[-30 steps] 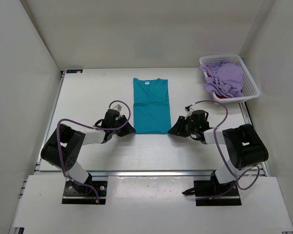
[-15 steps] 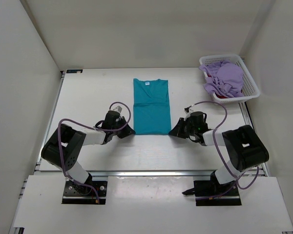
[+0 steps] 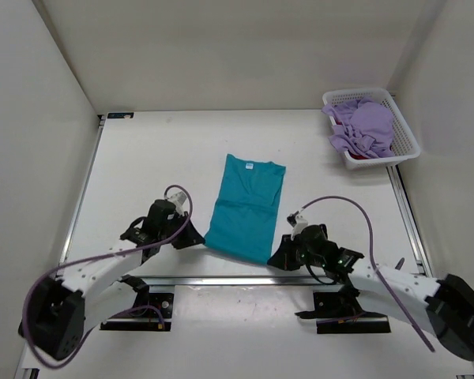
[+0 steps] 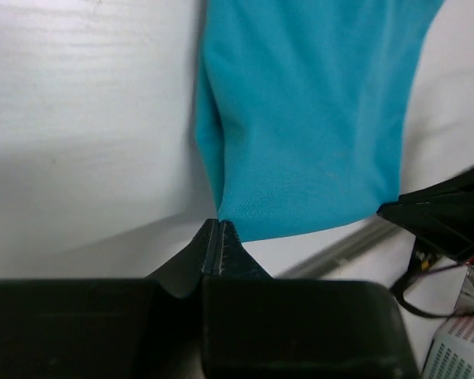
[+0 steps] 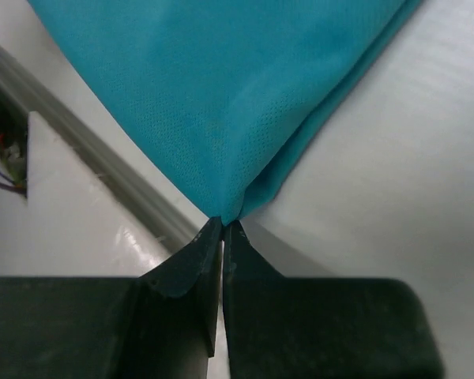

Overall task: Fold and stack the t-shirts
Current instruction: Fold the long partially folded tshirt into a neat square

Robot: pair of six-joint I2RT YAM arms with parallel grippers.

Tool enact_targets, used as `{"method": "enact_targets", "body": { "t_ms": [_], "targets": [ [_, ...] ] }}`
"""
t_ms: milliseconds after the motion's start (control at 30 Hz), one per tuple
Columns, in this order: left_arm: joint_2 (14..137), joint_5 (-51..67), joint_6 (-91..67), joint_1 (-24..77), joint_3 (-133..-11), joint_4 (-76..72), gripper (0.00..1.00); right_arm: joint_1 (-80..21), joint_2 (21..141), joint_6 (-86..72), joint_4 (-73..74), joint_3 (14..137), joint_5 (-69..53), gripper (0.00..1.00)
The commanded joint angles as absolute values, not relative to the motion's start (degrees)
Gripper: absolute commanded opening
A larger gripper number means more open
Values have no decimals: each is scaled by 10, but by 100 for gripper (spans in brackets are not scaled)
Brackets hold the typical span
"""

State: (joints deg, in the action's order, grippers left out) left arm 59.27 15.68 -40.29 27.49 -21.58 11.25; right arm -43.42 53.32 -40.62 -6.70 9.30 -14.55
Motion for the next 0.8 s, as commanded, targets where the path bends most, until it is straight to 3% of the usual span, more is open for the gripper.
{"method": "enact_targets", "body": {
  "t_ms": [0, 133, 233, 333, 500, 767],
  "targets": [
    [516, 160, -374, 270, -250, 252, 0, -491, 441, -480, 28, 93, -59, 1],
    [546, 188, -381, 263, -341, 241, 0, -419, 441, -409, 84, 191, -82, 0],
    [630, 195, -388, 257, -426, 193, 0, -261, 514, -332, 59, 272, -193, 0],
    [742, 174, -402, 241, -525, 145, 0, -170, 621, -276, 45, 371, -235, 0],
    [969, 107, -399, 236, -744, 152, 0, -98, 833, -258, 18, 534, -265, 0],
    [1161, 91, -441, 174, -895, 124, 0, -57, 1095, -265, 39, 817, -305, 0]
  ]
}}
